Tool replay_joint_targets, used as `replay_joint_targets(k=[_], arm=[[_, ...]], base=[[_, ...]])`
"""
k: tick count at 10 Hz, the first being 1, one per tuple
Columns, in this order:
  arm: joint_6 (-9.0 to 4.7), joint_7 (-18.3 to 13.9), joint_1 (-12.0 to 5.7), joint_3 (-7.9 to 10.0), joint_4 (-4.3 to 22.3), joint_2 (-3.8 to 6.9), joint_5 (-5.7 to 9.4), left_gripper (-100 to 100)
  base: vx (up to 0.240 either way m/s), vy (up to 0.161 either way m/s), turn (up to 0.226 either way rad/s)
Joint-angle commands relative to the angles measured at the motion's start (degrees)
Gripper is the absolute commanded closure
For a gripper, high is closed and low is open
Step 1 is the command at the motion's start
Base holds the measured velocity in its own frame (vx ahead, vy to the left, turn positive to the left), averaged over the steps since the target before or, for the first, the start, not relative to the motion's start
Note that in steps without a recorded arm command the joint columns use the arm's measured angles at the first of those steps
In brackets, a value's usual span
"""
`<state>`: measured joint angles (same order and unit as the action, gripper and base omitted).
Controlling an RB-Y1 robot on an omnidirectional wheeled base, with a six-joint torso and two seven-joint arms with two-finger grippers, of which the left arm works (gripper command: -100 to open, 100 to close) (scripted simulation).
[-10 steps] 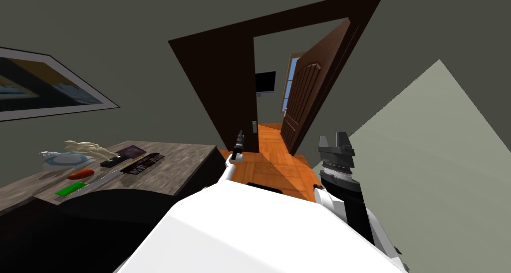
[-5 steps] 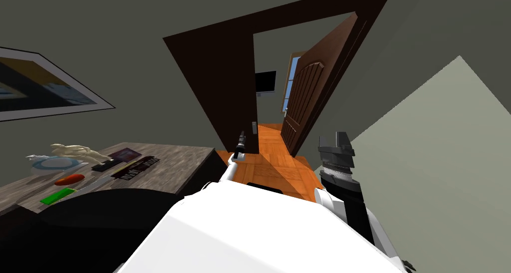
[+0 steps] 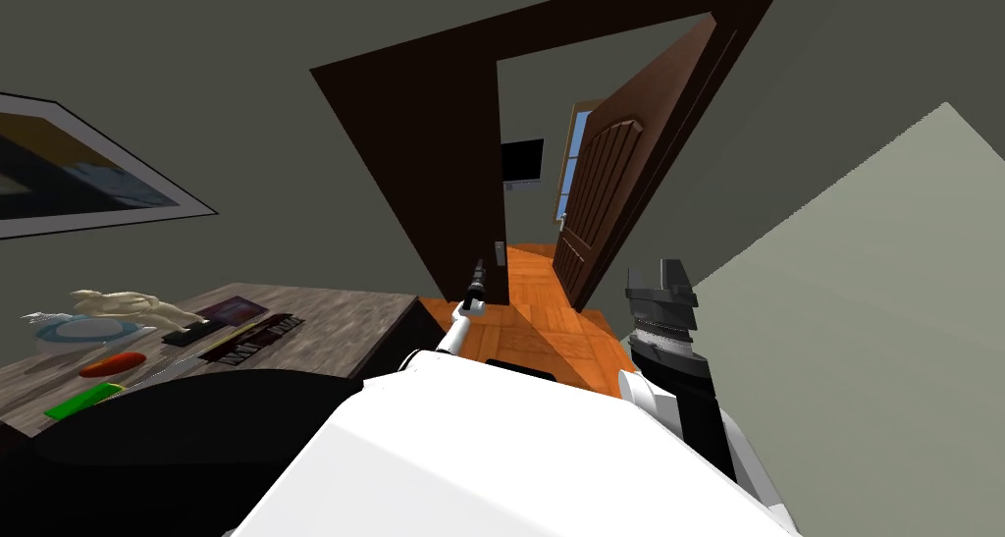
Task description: Push the door open
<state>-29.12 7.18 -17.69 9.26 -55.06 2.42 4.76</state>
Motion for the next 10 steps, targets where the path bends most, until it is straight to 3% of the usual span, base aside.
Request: replay_joint_targets(k=[1, 10], arm=[[0.43, 0.52, -1.73, 0.41, 2.70, -0.32, 0.39, -100], [1.32, 2.47, -8.87, 2.02, 15.10, -2.32, 2.07, -100]], base=[[0.096, -0.002, 0.003], [0.099, 0.005, 0.002]])
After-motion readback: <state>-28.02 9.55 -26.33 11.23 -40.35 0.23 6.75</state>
